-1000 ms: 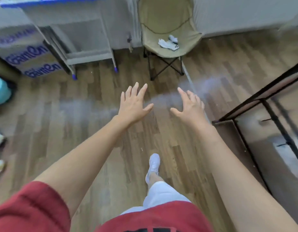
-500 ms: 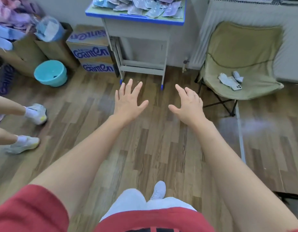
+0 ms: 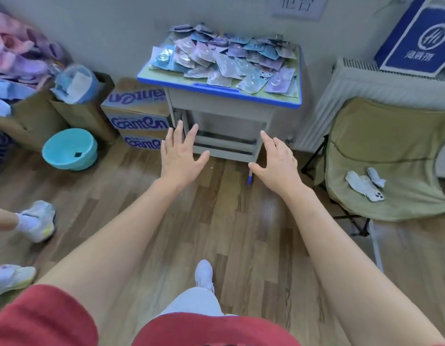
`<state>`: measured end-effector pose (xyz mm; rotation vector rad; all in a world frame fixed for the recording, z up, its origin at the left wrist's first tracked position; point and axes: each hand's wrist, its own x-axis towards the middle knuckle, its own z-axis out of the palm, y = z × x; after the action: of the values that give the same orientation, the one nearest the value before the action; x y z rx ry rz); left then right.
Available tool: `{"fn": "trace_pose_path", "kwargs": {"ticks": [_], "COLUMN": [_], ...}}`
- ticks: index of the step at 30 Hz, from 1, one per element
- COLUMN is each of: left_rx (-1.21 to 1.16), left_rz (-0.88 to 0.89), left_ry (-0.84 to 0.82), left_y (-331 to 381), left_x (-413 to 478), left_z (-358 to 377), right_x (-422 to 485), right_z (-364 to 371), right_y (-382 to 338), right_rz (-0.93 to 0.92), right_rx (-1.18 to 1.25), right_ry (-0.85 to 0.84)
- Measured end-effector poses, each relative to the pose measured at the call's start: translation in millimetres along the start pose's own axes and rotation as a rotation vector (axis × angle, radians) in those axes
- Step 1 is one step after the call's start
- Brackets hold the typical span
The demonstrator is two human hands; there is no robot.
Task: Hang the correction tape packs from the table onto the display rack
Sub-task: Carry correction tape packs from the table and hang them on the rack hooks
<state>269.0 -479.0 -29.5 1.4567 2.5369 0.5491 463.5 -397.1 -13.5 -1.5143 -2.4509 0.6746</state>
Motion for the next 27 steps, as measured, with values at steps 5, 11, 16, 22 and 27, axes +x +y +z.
{"fn": "trace_pose_path", "kwargs": {"ticks": [5, 11, 16, 22, 27], "left_rx": [-0.034, -0.047, -0.063, -0.06, -0.078], "left_rz": [0.025, 0.039, 0.013, -0.041, -0.099], "left_ry": [0.001, 0.003, 0.024, 0.049, 0.057], "left_y": [-16, -32, -47, -48, -57], "left_x": [107, 207, 305, 429, 505], "left_z": [-21, -21, -18, -21, -21], "right_x": [95, 198, 301, 433, 521], "right_z": [-8, -9, -7, -15, -16], "right_y": [-36, -59, -73, -87, -105], "right_rz": [-0.019, -0.009, -0.025, -0.021, -0.038], "right_rx": [0.033, 0.011, 0.052, 0.051, 0.091], "right_ry": [0.058, 0.053, 0.034, 0.013, -0.022]}}
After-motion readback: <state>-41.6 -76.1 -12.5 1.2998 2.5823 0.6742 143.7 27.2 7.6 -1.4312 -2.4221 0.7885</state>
